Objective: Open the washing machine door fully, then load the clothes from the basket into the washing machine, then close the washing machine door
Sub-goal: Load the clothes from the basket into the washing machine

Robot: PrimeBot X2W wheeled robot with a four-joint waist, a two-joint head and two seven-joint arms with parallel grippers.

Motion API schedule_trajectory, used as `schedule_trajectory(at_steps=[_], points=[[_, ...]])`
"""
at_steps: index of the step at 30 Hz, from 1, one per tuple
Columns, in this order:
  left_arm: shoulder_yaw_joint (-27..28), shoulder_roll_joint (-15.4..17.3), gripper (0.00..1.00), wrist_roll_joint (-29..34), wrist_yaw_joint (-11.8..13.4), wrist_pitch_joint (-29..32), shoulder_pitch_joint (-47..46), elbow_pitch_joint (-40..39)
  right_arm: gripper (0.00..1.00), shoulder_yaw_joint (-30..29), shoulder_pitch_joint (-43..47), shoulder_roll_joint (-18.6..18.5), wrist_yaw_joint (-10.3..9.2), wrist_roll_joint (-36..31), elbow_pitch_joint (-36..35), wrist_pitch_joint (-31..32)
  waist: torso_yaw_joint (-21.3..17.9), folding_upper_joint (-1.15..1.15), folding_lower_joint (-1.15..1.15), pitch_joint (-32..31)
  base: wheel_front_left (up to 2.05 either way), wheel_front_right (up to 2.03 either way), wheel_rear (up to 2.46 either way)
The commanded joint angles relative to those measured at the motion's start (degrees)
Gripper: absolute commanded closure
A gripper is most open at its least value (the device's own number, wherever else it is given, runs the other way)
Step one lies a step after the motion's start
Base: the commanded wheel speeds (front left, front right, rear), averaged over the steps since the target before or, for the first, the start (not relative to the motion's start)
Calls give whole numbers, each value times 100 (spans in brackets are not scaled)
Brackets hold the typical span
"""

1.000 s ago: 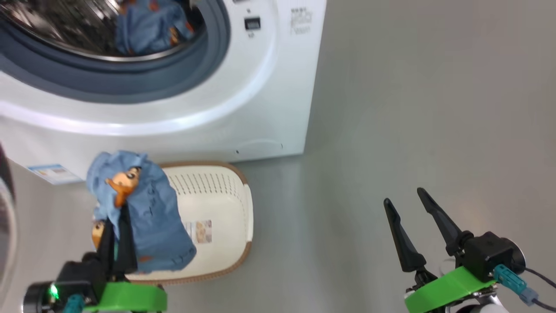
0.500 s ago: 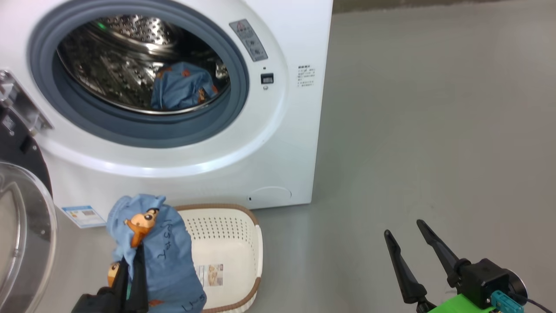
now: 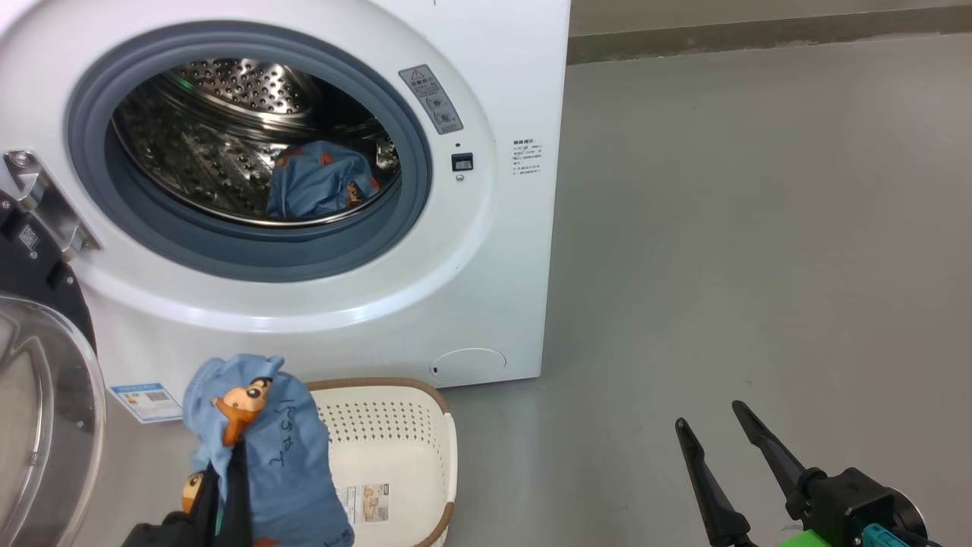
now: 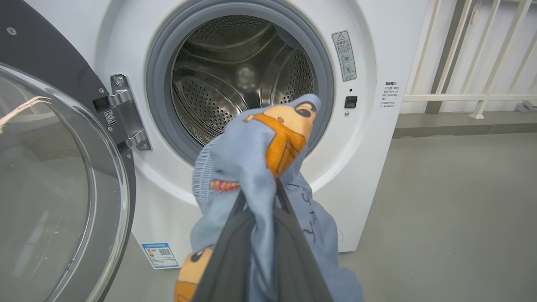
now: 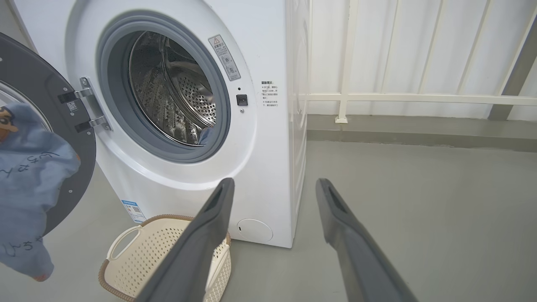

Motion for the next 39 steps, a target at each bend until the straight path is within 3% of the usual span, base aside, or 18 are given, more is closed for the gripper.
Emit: schedule_trajectory(at_steps=[1,14,20,29,39], points=[[236,122,100,-30,33,-28,-169,-144,0,113,-99,-19,9,51,-179,19,5,0,0,5,0,0,0],[222,84,100,-89,72,-61,-270,-62,0,134,-134,-19,9,62,-201,26,33,0,0,123,0,0,0],[222,64,100,-150,-35,-131,-617,188,0,206,-291,-18,9,23,-279,31,26,0,0,416,0,0,0],[239,-38,100,-306,-326,-228,-1652,993,0,279,-634,-18,9,6,-394,-15,-111,0,0,1214,0,0,0],[512,55,100,-620,-784,-115,-3758,2475,0,452,-1327,-18,9,65,-390,-245,-490,0,0,2554,0,0,0]])
